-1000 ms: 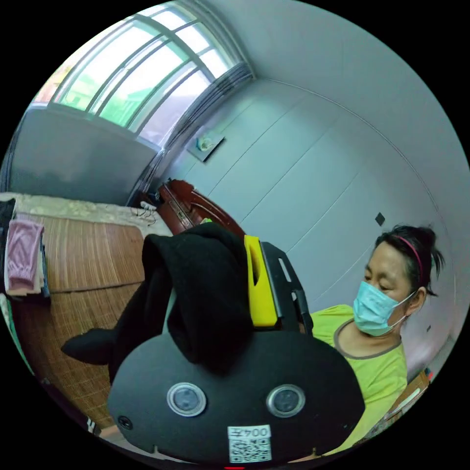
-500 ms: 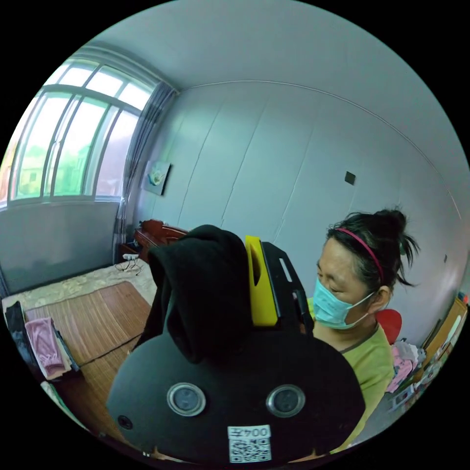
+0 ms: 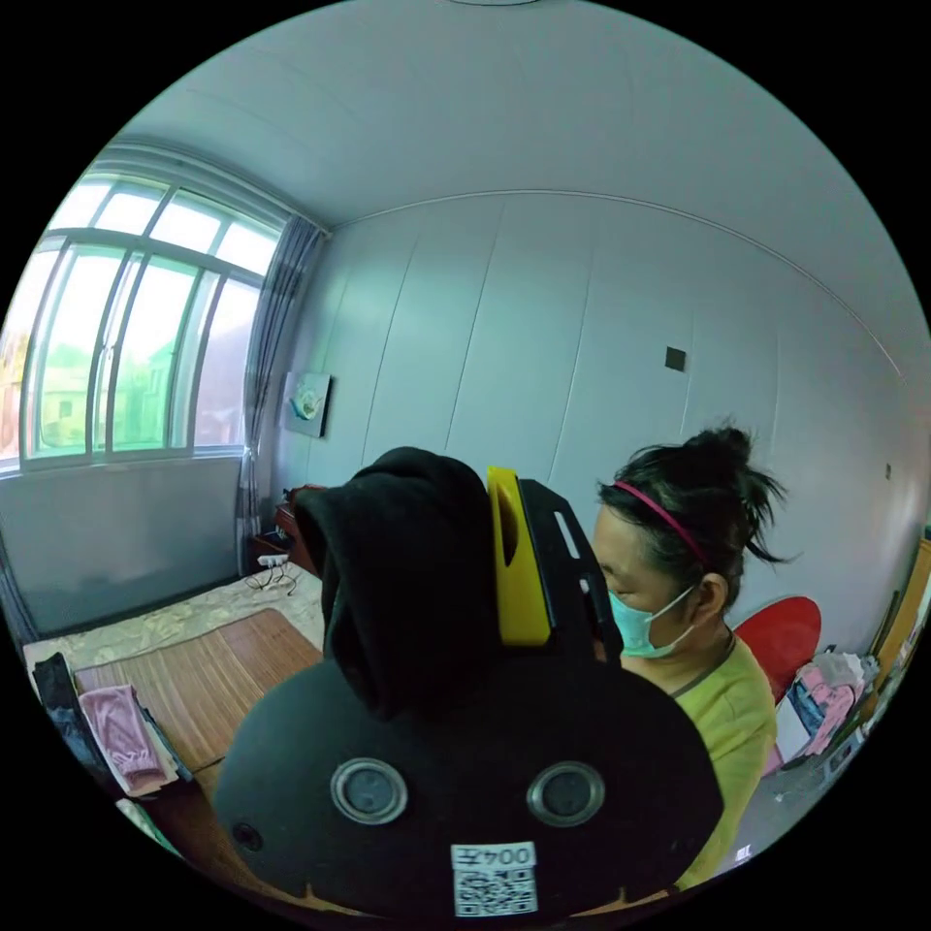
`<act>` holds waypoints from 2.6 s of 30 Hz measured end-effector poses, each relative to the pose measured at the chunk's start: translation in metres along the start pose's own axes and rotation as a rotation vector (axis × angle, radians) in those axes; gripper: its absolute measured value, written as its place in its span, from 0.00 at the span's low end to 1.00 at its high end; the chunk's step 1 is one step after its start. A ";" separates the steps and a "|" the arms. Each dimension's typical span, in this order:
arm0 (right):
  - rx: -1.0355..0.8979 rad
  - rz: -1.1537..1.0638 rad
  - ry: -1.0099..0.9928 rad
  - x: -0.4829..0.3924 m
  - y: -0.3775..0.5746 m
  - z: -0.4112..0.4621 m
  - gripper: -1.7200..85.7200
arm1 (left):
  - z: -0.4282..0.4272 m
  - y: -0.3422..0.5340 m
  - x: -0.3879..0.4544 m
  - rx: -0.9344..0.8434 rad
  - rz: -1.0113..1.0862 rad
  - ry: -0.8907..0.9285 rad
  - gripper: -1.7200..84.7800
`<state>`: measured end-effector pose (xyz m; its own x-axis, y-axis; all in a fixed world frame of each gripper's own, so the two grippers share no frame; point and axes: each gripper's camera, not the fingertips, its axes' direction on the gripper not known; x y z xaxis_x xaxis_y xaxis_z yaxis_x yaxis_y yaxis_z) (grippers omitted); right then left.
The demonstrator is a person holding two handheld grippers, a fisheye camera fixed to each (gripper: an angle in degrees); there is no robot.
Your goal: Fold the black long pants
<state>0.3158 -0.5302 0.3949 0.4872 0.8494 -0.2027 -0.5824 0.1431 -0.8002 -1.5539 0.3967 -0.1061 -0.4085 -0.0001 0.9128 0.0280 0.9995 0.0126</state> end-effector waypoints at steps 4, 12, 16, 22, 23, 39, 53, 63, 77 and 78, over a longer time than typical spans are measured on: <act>0.160 0.071 -0.066 0.039 -0.018 -0.016 0.33 | 0.010 0.015 0.023 0.022 0.038 0.020 0.10; 0.077 0.044 -0.342 0.072 -0.087 0.049 0.32 | 0.018 0.022 0.056 0.040 0.056 0.020 0.10; -0.047 -0.017 -0.402 0.063 -0.146 0.079 0.28 | 0.017 0.017 0.071 0.019 0.076 0.004 0.10; -0.153 -0.205 -0.543 0.013 -0.189 0.125 0.16 | -0.004 -0.004 0.087 0.007 0.067 -0.062 0.10; -0.140 -0.262 -0.575 -0.002 -0.186 0.124 0.16 | -0.015 -0.009 0.093 0.021 0.074 -0.072 0.10; -0.180 -0.432 -0.185 -0.103 -0.176 0.105 0.11 | -0.169 -0.010 -0.006 0.085 -0.068 -0.120 0.10; -0.001 -0.163 0.332 -0.117 -0.084 0.164 0.22 | -0.318 -0.029 -0.078 0.183 -0.146 -0.076 0.10; -0.465 -0.146 0.190 -0.109 -0.061 0.317 0.27 | -0.438 -0.106 -0.107 0.251 -0.111 -0.060 0.10; -0.756 -0.277 0.932 -0.157 0.000 0.477 0.05 | -0.649 -0.121 -0.186 0.220 -0.182 -0.152 0.11; -0.737 -0.328 1.101 -0.177 0.002 0.480 0.04 | -0.660 -0.119 -0.196 0.175 -0.187 -0.167 0.11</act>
<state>-0.0838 -0.4359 0.7000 0.9980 -0.0617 -0.0106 -0.0309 -0.3378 -0.9407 -0.8747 0.2575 -0.0166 -0.5366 -0.1942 0.8212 -0.2136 0.9727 0.0904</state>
